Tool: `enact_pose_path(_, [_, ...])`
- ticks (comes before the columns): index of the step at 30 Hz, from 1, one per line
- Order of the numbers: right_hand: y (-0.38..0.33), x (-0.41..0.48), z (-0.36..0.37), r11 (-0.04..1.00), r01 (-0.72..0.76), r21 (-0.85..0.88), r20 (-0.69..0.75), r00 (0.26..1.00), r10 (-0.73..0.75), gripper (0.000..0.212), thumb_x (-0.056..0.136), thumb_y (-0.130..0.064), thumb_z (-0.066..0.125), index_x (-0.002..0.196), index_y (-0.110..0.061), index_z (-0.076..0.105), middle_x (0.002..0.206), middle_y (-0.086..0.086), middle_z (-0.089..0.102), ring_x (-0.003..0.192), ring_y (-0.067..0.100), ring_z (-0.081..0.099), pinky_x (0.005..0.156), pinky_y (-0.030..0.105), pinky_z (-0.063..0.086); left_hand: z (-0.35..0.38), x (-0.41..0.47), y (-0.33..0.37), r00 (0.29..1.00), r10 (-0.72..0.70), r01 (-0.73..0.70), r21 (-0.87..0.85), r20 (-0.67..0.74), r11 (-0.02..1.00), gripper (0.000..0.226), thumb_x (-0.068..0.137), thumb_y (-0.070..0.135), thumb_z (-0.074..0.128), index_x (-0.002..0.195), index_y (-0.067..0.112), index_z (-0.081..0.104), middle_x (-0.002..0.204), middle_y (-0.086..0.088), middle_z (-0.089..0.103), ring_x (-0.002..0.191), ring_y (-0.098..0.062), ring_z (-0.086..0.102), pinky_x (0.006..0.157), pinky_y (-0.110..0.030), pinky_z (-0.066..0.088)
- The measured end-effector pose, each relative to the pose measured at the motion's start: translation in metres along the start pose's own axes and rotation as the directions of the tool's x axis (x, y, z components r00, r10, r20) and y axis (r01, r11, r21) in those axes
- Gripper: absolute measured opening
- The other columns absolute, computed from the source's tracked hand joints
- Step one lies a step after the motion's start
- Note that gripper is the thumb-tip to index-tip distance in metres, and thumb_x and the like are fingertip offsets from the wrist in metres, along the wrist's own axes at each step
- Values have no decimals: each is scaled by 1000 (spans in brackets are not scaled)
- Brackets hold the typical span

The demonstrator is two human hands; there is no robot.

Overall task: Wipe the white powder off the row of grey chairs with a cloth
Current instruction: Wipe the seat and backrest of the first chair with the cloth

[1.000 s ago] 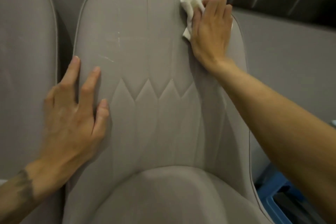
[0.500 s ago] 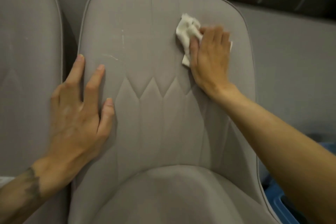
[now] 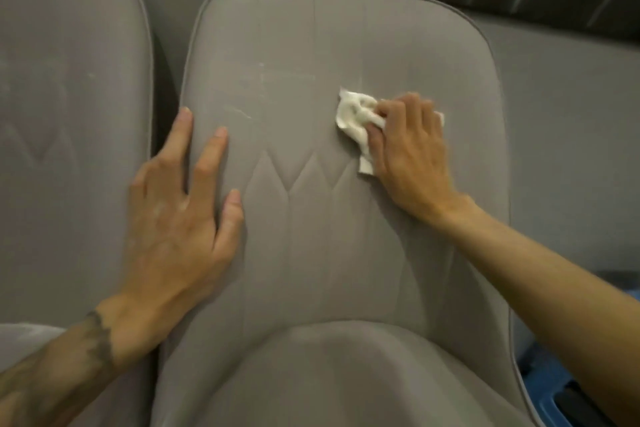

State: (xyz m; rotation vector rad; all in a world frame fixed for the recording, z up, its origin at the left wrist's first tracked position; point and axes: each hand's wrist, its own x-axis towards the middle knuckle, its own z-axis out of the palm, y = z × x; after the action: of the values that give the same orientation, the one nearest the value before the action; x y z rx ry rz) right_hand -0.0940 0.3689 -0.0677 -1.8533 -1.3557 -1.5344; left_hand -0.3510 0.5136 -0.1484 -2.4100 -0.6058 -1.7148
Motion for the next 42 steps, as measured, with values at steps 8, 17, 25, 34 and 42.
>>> enact_pose_path(8, [14,60,-2,951,-307,-23,-151,942,300,42,105,-36,33,119,-2,53,120,24,52,107,40,48,92,44,30,-4,1,3,999,-5,4,18,39,1000,66,98,33,50,160,15,36,171,-16,19,145,-39,38,114,-50,34])
enact_pose_path(17, [27,76,-5,967,-254,-35,-128,960,247,38,104,-37,36,117,-6,52,118,21,51,102,37,47,84,42,31,-3,1,3,998,-9,7,27,59,1000,67,97,35,48,160,16,36,171,-14,18,147,-37,36,115,-51,33])
enact_pose_path(25, [-5,-3,-1,1000,-16,10,2,1000,16,24,102,-26,48,114,-6,55,109,19,53,95,36,47,84,45,36,-4,0,3,998,-21,20,16,60,1000,68,97,38,45,160,17,34,172,-12,16,149,-36,33,115,-50,32])
enact_pose_path(34, [-14,0,3,980,-200,10,-66,977,200,31,103,-30,44,116,-4,54,112,20,53,97,37,48,85,46,36,-4,0,2,997,-23,22,13,76,1000,68,97,38,44,161,17,32,172,-12,14,148,-37,33,114,-52,33])
enact_pose_path(42, [29,90,-6,968,-246,-42,-163,958,236,36,102,-35,38,117,-6,53,117,20,52,101,38,48,86,45,36,-4,1,4,997,-27,25,21,71,999,68,97,39,43,160,15,36,172,-13,16,147,-39,35,113,-52,32])
